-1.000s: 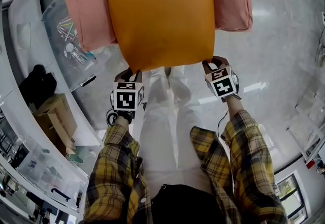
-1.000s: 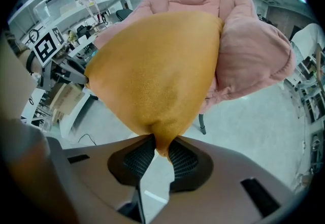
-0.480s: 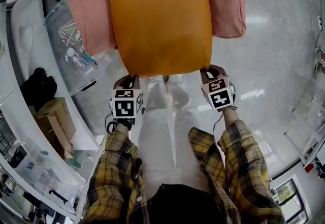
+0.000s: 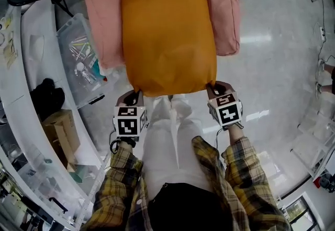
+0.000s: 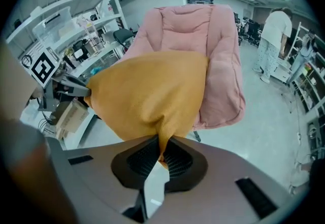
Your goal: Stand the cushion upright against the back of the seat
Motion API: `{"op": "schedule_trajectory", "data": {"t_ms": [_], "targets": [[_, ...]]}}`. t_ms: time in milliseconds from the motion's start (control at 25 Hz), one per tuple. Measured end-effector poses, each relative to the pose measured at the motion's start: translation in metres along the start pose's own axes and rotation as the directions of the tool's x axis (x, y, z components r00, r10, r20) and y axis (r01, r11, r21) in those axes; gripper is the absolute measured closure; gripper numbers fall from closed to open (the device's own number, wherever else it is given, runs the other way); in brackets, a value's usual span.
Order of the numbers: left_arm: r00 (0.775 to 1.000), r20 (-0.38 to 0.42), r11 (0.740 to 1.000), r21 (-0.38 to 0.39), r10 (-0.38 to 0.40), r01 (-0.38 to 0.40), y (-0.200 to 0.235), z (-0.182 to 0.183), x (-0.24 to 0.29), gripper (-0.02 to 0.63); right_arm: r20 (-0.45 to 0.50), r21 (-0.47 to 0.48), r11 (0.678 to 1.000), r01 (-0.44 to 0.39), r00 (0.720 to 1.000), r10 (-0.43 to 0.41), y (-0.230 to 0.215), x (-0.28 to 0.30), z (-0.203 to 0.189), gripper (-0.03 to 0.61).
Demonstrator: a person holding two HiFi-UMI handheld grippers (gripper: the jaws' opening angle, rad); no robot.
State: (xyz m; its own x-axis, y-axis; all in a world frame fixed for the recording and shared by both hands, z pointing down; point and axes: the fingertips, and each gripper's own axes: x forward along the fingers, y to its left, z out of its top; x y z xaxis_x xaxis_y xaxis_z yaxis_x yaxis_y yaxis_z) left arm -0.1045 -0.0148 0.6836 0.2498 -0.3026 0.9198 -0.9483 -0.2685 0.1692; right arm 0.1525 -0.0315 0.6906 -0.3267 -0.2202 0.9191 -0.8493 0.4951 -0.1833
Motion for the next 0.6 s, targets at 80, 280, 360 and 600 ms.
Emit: {"op": "schedule_trajectory", "data": {"t_ms": [80, 280, 360, 600], "targets": [[0.999, 0.034, 1.0, 0.012, 0.002, -0.002, -0.001, 0.016, -0.017, 0.592, 0.017, 0.002, 1.0, 0.002, 1.0, -0.002, -0.001, -0.018, 0.017, 0.543], [0.993, 0.114, 1.0, 0.023, 0.003, -0.006, -0.005, 0.061, -0.066, 0.592, 0.075, 0.007, 1.0, -0.002, 0.997, 0.001, -0.001, -0.071, 0.059, 0.543], [0.99, 0.143, 1.0, 0.018, 0.007, -0.01, -0.007, 0.076, -0.085, 0.592, 0.098, 0.017, 1.0, -0.007, 0.995, 0.005, 0.0, -0.092, 0.072, 0.543], [0.978, 0.208, 0.999, 0.038, 0.028, -0.036, -0.013, 0.12, -0.131, 0.592, 0.181, 0.032, 0.999, 0.015, 0.983, -0.021, -0.002, -0.14, 0.11, 0.543]]}}
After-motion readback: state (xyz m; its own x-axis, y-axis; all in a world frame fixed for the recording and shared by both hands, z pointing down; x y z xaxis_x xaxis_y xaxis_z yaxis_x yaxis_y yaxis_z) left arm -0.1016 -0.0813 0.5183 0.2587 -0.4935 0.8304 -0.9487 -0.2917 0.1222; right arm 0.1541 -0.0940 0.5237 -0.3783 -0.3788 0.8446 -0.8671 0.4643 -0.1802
